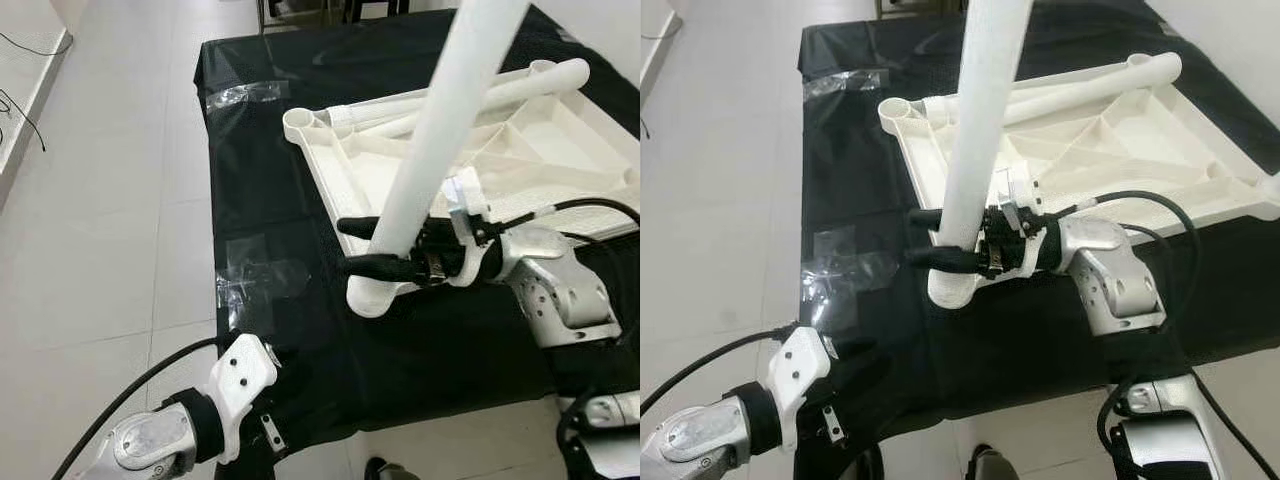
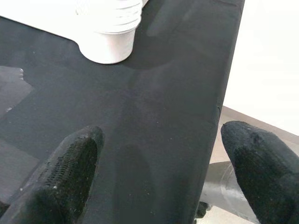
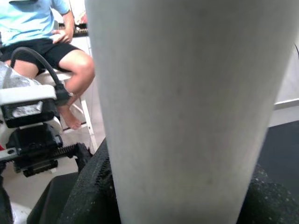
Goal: Building children table
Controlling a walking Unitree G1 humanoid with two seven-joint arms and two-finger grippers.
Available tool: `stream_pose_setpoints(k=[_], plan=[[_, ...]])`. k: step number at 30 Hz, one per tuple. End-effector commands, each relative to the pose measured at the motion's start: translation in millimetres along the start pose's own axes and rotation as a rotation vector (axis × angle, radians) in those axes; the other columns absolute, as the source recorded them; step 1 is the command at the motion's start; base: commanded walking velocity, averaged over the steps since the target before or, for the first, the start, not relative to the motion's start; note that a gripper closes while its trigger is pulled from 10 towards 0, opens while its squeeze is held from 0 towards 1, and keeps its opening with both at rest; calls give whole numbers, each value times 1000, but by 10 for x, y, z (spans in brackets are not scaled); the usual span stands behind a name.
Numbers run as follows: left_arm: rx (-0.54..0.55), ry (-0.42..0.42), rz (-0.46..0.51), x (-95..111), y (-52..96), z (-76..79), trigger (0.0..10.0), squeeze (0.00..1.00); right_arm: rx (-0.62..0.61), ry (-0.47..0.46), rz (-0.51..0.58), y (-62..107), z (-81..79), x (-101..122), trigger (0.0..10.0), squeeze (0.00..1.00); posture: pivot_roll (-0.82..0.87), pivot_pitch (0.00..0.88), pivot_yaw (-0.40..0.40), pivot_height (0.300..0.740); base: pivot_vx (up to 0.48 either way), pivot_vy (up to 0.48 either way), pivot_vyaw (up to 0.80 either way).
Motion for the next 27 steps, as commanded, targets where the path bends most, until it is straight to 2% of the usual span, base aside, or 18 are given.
stream_pose_setpoints(k=[1, 11, 19, 27], plan=[[-9, -9, -14, -36, 16, 48, 10000, 0, 22, -33, -34, 0, -69, -117, 10000, 0, 79, 302, 9, 740, 0, 0, 0], [-18, -2, -7, -47, 90, 120, 10000, 0, 107, -18, -56, 16, -55, -120, 10000, 0, 97, 336, 18, 740, 0, 0, 0], [-24, 4, -13, -72, 152, 189, 10000, 0, 130, 8, -52, -46, 42, -111, 10000, 0, 116, 367, 17, 740, 0, 0, 0], [-25, 17, -19, -79, 192, 226, 10000, 0, 189, 12, -42, -61, 27, -80, 10000, 0, 125, 383, 18, 740, 0, 0, 0]])
Point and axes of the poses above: a point about 5 cm out from each wrist's last joint towards the gripper, its own y axis pointing back from the gripper into the wrist, its own x axis along the axis of the wrist's last joint, z = x × y, the point moved 5 cm from there along -y, pointing out of the wrist towards the gripper, and after that the axes turned 15 degrees about y, right-handed, at the moved point
